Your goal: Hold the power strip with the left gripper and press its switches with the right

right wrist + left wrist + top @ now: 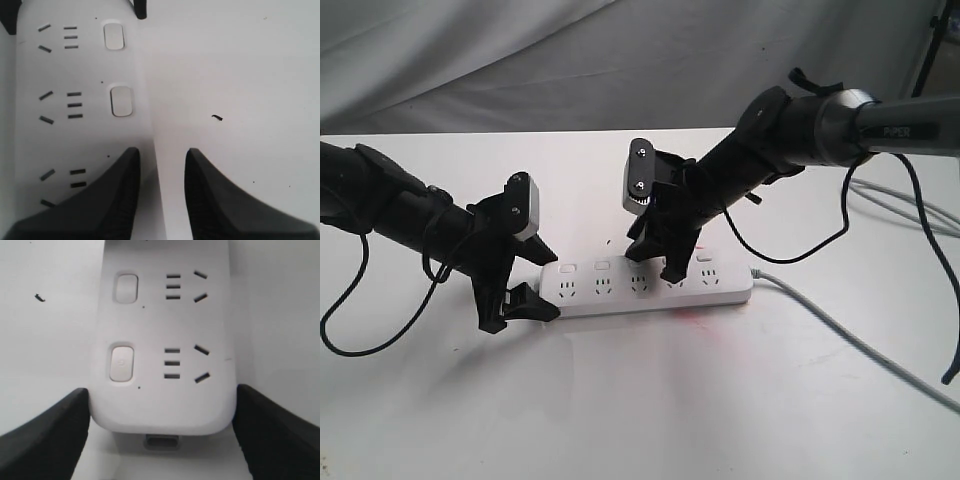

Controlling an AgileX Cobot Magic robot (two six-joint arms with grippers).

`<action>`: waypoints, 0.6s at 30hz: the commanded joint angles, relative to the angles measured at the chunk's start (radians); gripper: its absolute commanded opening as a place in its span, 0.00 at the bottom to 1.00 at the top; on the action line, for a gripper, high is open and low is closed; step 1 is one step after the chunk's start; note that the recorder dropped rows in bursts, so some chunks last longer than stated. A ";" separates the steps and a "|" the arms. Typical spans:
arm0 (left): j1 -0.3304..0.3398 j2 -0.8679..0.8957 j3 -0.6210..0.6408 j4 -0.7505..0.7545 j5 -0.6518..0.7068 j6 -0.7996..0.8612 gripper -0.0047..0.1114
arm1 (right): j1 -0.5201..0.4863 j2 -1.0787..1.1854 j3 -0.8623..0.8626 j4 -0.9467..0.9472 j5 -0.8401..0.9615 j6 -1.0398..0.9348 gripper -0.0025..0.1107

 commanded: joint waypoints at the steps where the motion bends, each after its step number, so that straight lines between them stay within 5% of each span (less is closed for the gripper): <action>1: -0.003 0.001 -0.001 0.031 -0.017 0.009 0.61 | 0.002 0.008 0.002 -0.018 0.004 -0.003 0.29; 18: -0.003 0.001 -0.001 0.031 -0.017 0.009 0.61 | 0.003 0.063 0.002 -0.065 0.045 0.001 0.29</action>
